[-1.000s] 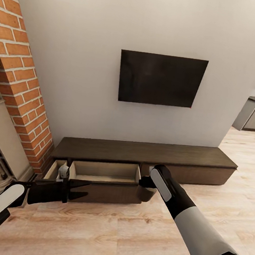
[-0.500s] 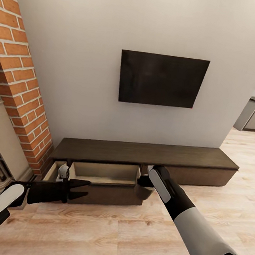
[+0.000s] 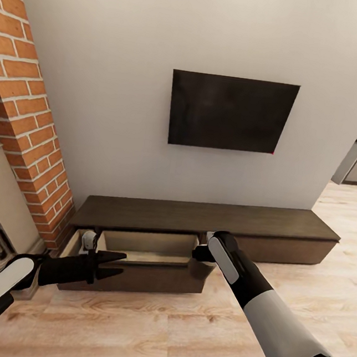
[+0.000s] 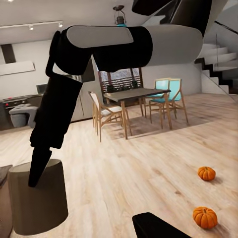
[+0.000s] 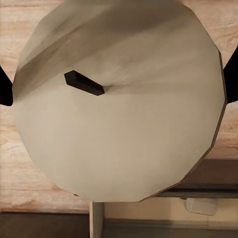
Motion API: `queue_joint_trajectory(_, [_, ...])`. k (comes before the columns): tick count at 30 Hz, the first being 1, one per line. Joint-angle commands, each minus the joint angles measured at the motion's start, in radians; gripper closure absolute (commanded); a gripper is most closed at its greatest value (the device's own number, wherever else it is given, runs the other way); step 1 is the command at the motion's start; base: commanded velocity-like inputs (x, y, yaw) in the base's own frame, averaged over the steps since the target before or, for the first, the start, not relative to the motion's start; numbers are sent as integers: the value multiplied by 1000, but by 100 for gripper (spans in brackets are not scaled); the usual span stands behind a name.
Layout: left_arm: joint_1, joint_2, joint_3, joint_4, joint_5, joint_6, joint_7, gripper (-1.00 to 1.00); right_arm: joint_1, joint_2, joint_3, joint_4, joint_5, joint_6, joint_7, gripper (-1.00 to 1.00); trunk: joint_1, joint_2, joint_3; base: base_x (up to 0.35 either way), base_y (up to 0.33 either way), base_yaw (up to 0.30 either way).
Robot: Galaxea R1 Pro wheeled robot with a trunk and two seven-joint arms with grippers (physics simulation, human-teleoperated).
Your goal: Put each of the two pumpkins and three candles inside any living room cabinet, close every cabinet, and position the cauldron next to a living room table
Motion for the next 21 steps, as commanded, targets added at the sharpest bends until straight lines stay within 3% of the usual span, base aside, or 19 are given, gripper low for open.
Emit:
queue_joint_trajectory(1, [-1, 1, -2, 0, -6, 0, -8, -100, -1, 0, 2, -1, -12, 0, -10, 100, 0, -1, -1, 42, 38, 0])
queue_joint_trajectory(21, [-1, 1, -2, 2, -6, 0, -8, -100, -1, 6, 1, 3, -12, -3, -10, 100, 0, -1, -1, 167, 137, 0])
